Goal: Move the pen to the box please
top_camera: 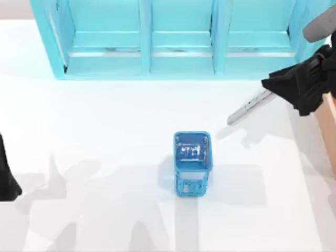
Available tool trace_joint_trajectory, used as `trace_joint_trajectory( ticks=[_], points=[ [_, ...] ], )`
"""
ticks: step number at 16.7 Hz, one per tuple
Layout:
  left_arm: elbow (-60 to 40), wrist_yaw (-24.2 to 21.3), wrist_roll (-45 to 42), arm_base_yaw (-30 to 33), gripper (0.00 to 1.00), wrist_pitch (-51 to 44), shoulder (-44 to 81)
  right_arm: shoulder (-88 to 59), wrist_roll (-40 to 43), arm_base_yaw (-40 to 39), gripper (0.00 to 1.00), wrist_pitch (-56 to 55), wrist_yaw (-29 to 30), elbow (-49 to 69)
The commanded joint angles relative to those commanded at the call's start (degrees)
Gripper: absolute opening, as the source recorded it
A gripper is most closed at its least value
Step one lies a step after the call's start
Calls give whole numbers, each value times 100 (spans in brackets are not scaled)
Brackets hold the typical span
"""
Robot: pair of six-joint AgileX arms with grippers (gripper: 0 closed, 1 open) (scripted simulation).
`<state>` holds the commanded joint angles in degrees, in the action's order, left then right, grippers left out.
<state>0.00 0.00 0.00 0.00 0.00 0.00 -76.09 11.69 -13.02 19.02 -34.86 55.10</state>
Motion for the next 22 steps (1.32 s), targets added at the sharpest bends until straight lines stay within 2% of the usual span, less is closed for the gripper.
trace_joint_trajectory(
  ticks=[8, 12, 18, 22],
  points=[
    [0, 0, 0, 0, 100, 0, 0, 54, 176, 189, 0, 297, 75, 165],
    [0, 0, 0, 0, 100, 0, 0, 15, 626, 873, 0, 1365, 637, 766],
    [0, 0, 0, 0, 100, 0, 0, 47, 1414, 2272, 0, 3492, 1821, 1745],
    [0, 0, 0, 0, 100, 0, 0, 124, 1766, 2834, 0, 4250, 2330, 2113]
  ],
)
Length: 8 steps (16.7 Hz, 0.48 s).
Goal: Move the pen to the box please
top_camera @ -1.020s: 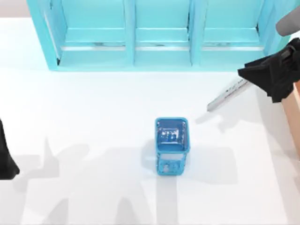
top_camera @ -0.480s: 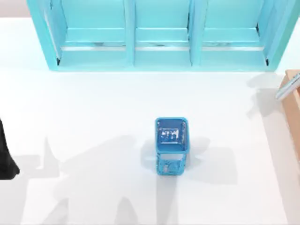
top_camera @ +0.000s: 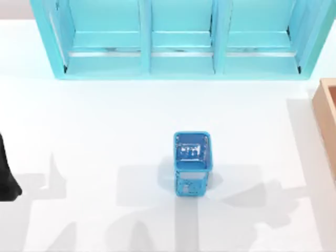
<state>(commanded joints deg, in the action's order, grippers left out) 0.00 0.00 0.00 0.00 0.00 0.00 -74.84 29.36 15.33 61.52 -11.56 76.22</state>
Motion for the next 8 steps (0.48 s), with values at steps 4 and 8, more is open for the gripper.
trace_joint_trajectory(
  ticks=[4, 8],
  points=[
    [0, 0, 0, 0, 100, 0, 0, 15, 21, 34, 0, 42, 24, 32],
    [0, 0, 0, 0, 100, 0, 0, -15, -40, -26, 0, -190, 34, -217]
  ],
)
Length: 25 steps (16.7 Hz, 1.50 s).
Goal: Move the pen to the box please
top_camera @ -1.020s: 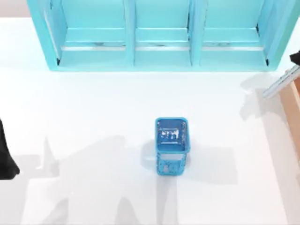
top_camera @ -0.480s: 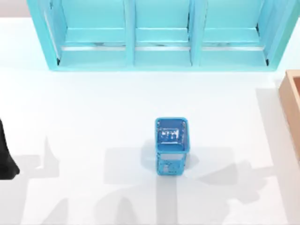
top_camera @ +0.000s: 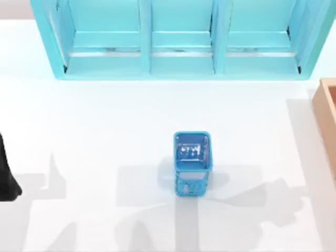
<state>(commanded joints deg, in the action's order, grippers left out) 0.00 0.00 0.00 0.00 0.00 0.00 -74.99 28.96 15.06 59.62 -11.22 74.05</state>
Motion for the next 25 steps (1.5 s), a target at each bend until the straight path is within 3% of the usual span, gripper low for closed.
trace_joint_trajectory(
  ticks=[5, 11, 24, 25],
  points=[
    [0, 0, 0, 0, 100, 0, 0, -42, -69, -79, 0, -1100, 53, -922],
    [0, 0, 0, 0, 100, 0, 0, -88, -94, -113, 0, -1277, 77, -1114],
    [0, 0, 0, 0, 100, 0, 0, -88, -94, -113, 98, -1277, 77, -1114],
    [0, 0, 0, 0, 100, 0, 0, -88, -94, -113, 100, -1277, 77, -1114]
  ],
)
